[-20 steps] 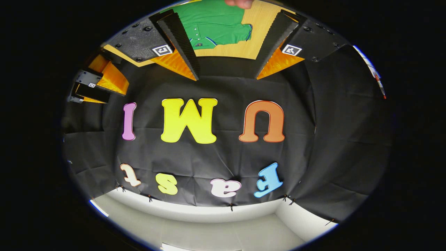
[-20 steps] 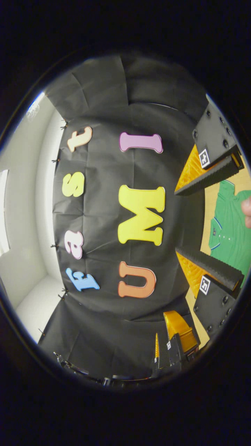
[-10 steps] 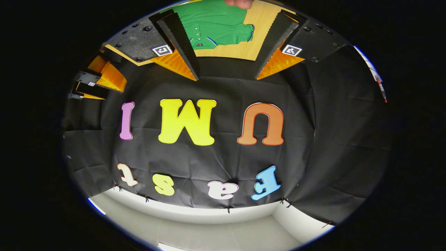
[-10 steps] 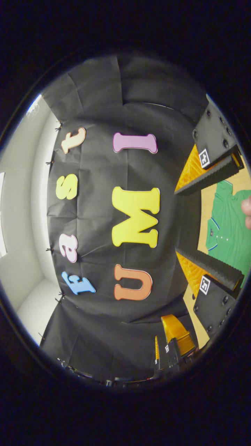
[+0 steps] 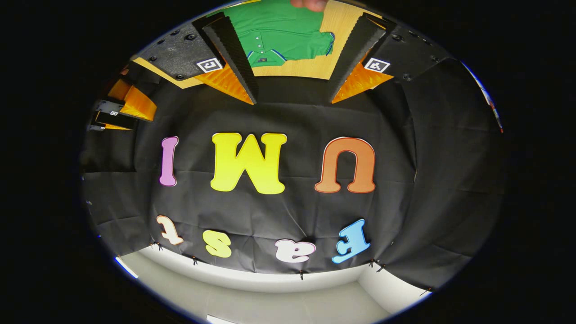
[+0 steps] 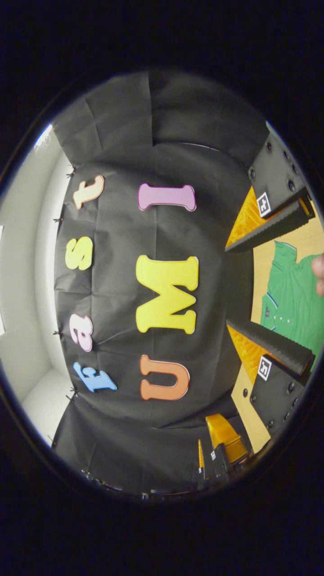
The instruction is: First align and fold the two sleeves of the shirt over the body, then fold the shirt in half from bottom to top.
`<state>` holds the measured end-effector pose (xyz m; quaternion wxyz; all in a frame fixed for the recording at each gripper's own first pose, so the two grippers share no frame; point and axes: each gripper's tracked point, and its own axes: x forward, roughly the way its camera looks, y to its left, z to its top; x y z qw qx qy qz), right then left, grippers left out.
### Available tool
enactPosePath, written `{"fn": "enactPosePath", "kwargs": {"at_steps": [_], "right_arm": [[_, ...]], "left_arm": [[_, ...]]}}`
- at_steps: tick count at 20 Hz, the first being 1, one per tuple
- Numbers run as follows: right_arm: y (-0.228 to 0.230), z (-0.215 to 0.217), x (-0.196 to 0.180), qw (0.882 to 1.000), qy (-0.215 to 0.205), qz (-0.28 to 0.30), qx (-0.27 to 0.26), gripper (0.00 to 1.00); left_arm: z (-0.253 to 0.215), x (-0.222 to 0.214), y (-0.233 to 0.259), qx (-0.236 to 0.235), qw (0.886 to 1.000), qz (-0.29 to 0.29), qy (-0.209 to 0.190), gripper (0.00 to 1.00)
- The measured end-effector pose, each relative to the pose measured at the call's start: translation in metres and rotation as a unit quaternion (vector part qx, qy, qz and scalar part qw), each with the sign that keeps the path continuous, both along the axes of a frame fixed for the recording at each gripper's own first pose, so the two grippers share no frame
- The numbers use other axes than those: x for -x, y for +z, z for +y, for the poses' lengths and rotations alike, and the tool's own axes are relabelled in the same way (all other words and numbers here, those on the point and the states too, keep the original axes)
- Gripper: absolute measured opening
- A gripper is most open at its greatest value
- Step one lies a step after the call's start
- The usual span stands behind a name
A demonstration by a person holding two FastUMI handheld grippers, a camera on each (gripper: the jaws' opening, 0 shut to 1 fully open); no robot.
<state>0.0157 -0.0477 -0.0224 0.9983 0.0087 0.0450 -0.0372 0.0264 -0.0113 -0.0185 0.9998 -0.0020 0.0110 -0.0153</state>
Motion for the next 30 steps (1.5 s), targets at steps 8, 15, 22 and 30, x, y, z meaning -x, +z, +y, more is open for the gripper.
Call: {"fn": "enactPosePath", "kwargs": {"at_steps": [8, 15, 22, 30], "right_arm": [[-0.048, -0.027, -0.021, 0.997, 0.005, 0.078, -0.010, 0.94], [-0.112, -0.065, -0.052, 0.980, 0.027, 0.193, -0.041, 0.95], [-0.199, -0.119, -0.097, 0.933, 0.007, 0.336, -0.127, 0.95], [-0.308, -0.159, -0.132, 0.860, -0.024, 0.458, -0.226, 0.95]], "left_arm": [[-0.002, -0.009, -0.027, -0.006, 0.999, 0.033, -0.012, 0.98], [0.015, -0.018, -0.054, -0.010, 0.998, 0.068, 0.005, 1.00], [0.016, -0.022, -0.076, -0.017, 0.995, 0.099, 0.009, 0.98], [0.037, -0.017, -0.099, -0.019, 0.990, 0.135, 0.043, 0.99]]}}
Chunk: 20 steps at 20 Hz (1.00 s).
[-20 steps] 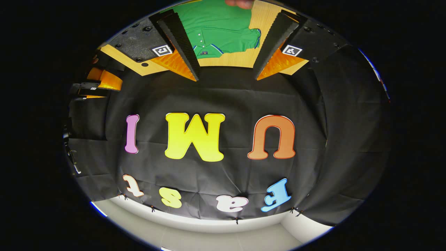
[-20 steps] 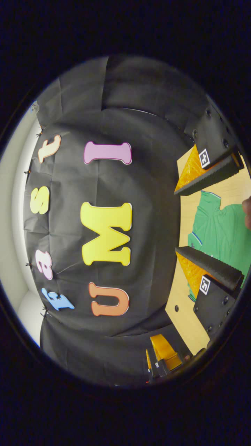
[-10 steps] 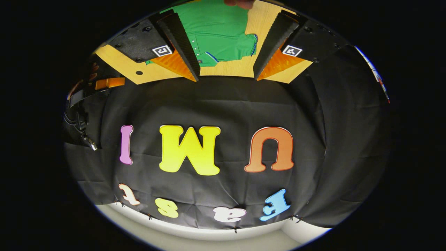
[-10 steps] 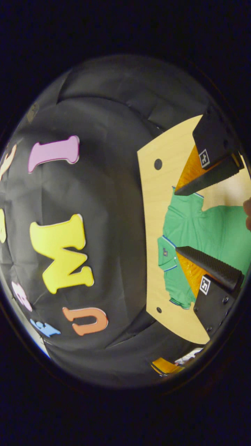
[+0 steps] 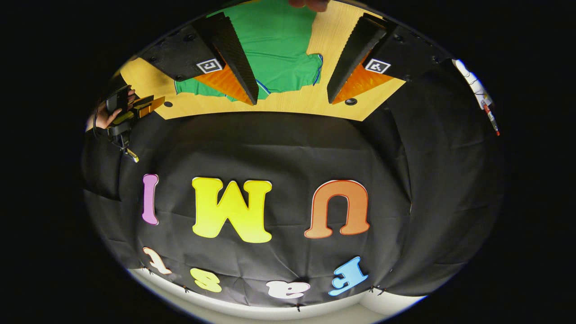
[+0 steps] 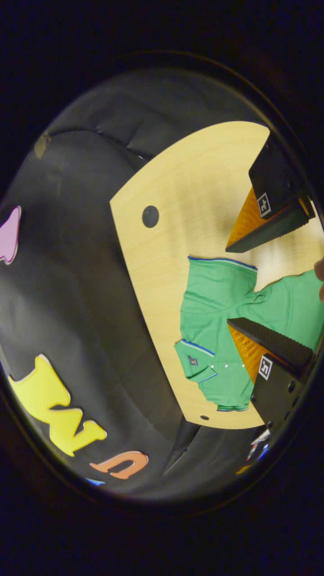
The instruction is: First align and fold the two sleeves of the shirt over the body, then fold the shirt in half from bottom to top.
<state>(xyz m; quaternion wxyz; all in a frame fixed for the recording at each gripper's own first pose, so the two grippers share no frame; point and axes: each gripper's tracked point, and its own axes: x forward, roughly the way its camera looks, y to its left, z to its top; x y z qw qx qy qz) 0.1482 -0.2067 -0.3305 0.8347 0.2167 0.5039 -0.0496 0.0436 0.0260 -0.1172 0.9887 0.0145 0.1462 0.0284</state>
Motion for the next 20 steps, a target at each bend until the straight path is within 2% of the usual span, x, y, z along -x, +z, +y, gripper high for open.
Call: {"fn": "enactPosePath", "kwargs": {"at_steps": [5, 6, 10, 11, 12, 13, 15, 16, 17, 20], "right_arm": [[-0.051, -0.006, -0.026, 0.999, 0.003, 0.045, -0.030, 0.95], [-0.057, -0.007, -0.030, 0.998, -0.002, 0.053, -0.041, 0.92], [-0.080, -0.013, -0.039, 0.994, -0.017, 0.083, -0.062, 0.95], [-0.084, -0.014, -0.039, 0.994, -0.016, 0.089, -0.063, 0.89], [-0.087, -0.015, -0.039, 0.994, -0.012, 0.094, -0.061, 0.95], [-0.091, -0.015, -0.041, 0.993, -0.008, 0.097, -0.061, 0.95], [-0.093, -0.010, -0.042, 0.993, -0.005, 0.098, -0.065, 0.91], [-0.096, -0.011, -0.043, 0.993, -0.002, 0.097, -0.061, 0.80], [-0.097, -0.010, -0.045, 0.994, 0.001, 0.095, -0.061, 0.87], [-0.102, -0.005, -0.051, 0.994, 0.002, 0.093, -0.064, 0.87]], "left_arm": [[0.006, 0.000, -0.011, -0.002, 1.000, 0.022, 0.008, 0.99], [0.006, 0.001, -0.013, -0.003, 1.000, 0.025, 0.008, 0.99], [0.001, 0.006, -0.023, 0.000, 0.999, 0.042, 0.007, 0.99], [0.000, 0.007, -0.026, 0.001, 0.999, 0.046, 0.007, 0.99], [-0.001, 0.007, -0.029, 0.001, 0.999, 0.050, 0.006, 0.99], [-0.002, 0.008, -0.030, 0.001, 0.999, 0.053, 0.005, 0.99], [-0.004, 0.008, -0.030, 0.000, 0.998, 0.055, 0.003, 0.99], [-0.005, 0.008, -0.031, -0.002, 0.998, 0.056, 0.002, 0.99], [-0.004, 0.009, -0.032, -0.003, 0.998, 0.057, 0.003, 0.99], [-0.001, 0.009, -0.034, -0.003, 0.998, 0.063, 0.007, 0.99]]}}
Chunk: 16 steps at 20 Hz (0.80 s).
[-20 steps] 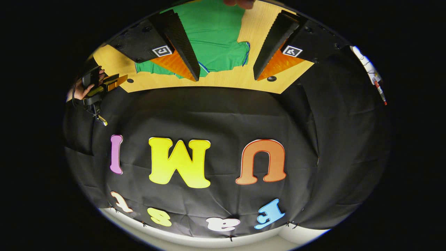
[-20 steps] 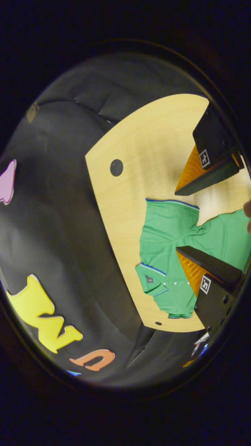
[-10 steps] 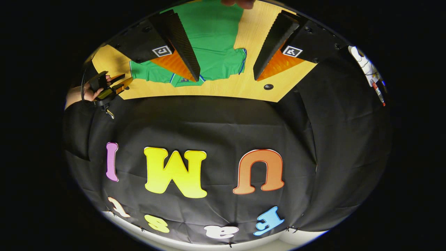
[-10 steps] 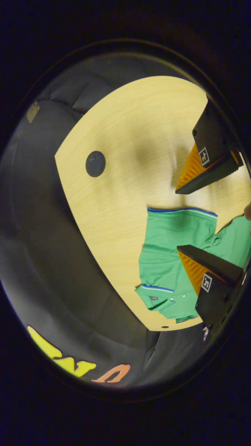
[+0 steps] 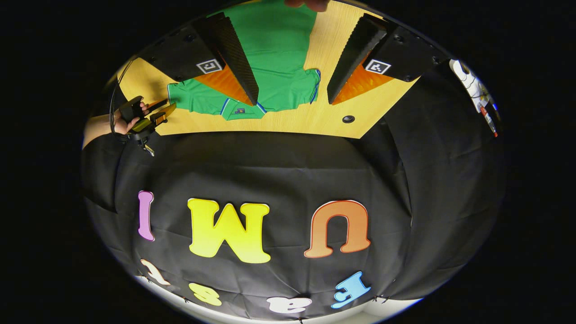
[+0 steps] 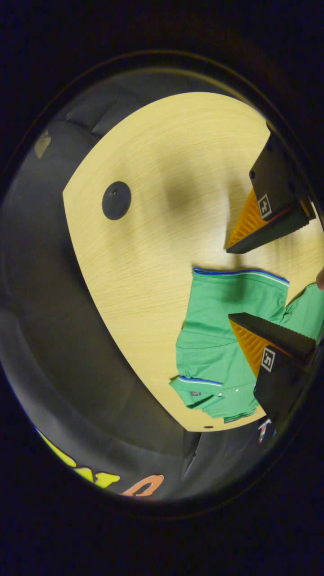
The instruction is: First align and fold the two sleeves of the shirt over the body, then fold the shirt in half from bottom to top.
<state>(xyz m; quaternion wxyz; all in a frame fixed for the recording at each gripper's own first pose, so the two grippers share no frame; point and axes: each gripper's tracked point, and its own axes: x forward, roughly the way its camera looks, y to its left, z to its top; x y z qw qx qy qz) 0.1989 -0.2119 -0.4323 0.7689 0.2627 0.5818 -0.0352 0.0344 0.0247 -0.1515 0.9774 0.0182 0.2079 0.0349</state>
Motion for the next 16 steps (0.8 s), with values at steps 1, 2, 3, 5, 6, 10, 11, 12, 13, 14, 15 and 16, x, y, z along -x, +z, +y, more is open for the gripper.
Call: {"fn": "enactPosePath", "kwargs": {"at_steps": [1, 2, 3, 5, 6, 10, 11, 12, 13, 14, 15, 16], "right_arm": [[-0.001, 0.002, 0.000, 1.000, -0.002, 0.003, -0.001, 0.85], [-0.006, 0.003, 0.002, 1.000, 0.000, 0.009, 0.002, 0.74], [-0.006, 0.004, 0.001, 1.000, 0.002, 0.011, 0.004, 0.63], [-0.013, -0.007, 0.004, 0.999, 0.004, 0.028, 0.034, 0.26], [-0.013, -0.006, 0.002, 0.999, 0.002, 0.025, 0.033, 0.07], [-0.024, -0.006, 0.002, 0.999, -0.006, 0.025, 0.037, 0.11], [-0.012, -0.009, 0.002, 0.999, -0.013, 0.022, 0.037, 0.04], [-0.010, -0.010, 0.003, 0.999, -0.015, 0.024, 0.034, 0.04], [-0.009, -0.010, 0.005, 0.999, -0.017, 0.025, 0.032, 0.04], [-0.007, -0.010, 0.006, 0.999, -0.019, 0.025, 0.029, 0.04], [-0.004, -0.009, 0.005, 0.999, -0.022, 0.022, 0.026, 0.04], [0.000, -0.007, 0.003, 0.999, -0.027, 0.016, 0.023, 0.04]], "left_arm": [[0.001, 0.001, 0.000, 0.000, 1.000, 0.001, 0.002, 0.99], [0.003, 0.001, 0.001, 0.000, 1.000, 0.002, 0.003, 0.99], [0.004, 0.001, 0.000, 0.000, 1.000, 0.003, 0.005, 0.99], [0.005, 0.002, -0.004, 0.001, 1.000, 0.006, 0.007, 0.99], [0.005, 0.002, -0.004, 0.003, 1.000, 0.008, 0.008, 0.99], [0.010, 0.004, -0.009, 0.008, 1.000, 0.014, 0.015, 0.99], [0.012, 0.004, -0.011, 0.009, 1.000, 0.016, 0.016, 0.99], [0.013, 0.004, -0.011, 0.009, 1.000, 0.017, 0.017, 0.99], [0.015, 0.004, -0.012, 0.011, 1.000, 0.018, 0.018, 0.99], [0.015, 0.004, -0.013, 0.011, 1.000, 0.018, 0.019, 0.99], [0.017, 0.006, -0.012, 0.011, 1.000, 0.018, 0.020, 0.99], [0.018, 0.006, -0.011, 0.011, 1.000, 0.018, 0.021, 0.99]]}}
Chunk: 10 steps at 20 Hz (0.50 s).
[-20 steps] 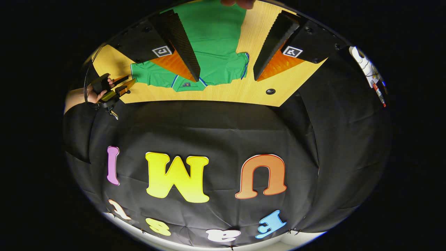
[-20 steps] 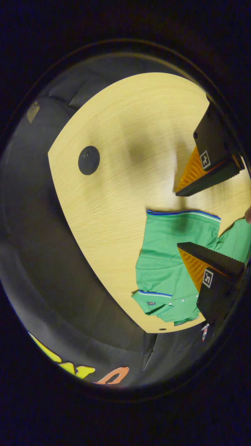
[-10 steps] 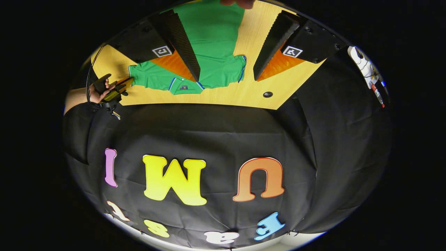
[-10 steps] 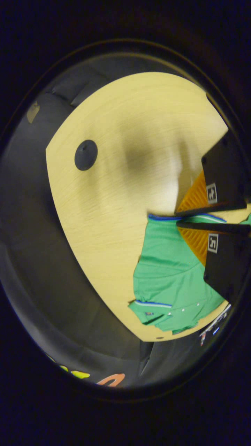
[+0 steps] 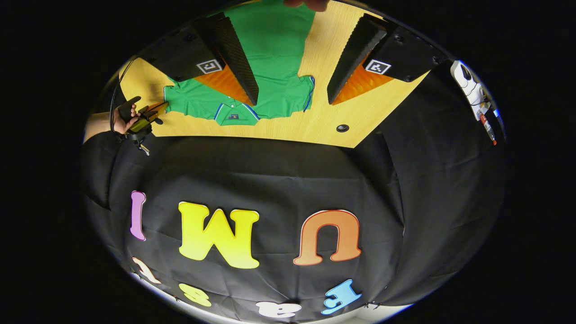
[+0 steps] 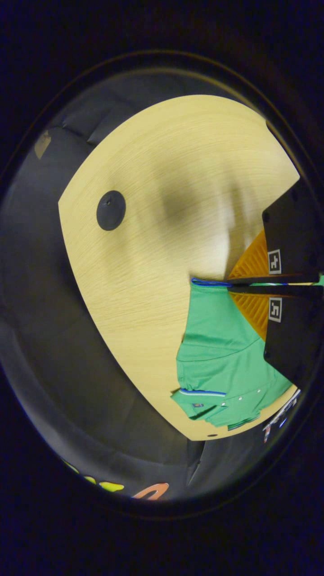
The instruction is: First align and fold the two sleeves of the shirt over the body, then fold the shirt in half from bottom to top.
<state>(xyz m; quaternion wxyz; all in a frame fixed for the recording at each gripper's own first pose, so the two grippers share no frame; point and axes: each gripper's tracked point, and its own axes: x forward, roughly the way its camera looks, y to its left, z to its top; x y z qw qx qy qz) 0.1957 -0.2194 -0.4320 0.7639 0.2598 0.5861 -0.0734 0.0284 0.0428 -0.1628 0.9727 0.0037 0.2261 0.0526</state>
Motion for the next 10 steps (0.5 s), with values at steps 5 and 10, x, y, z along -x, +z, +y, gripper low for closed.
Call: {"fn": "enactPosePath", "kwargs": {"at_steps": [5, 10], "right_arm": [[0.024, 0.015, -0.003, 1.000, 0.004, -0.022, -0.007, 0.04], [0.055, 0.048, -0.005, 0.999, 0.010, -0.042, -0.024, 0.04]], "left_arm": [[0.007, 0.003, 0.001, 0.002, 1.000, -0.005, 0.001, 0.99], [0.019, 0.012, 0.006, 0.004, 1.000, -0.011, 0.007, 0.99]]}}
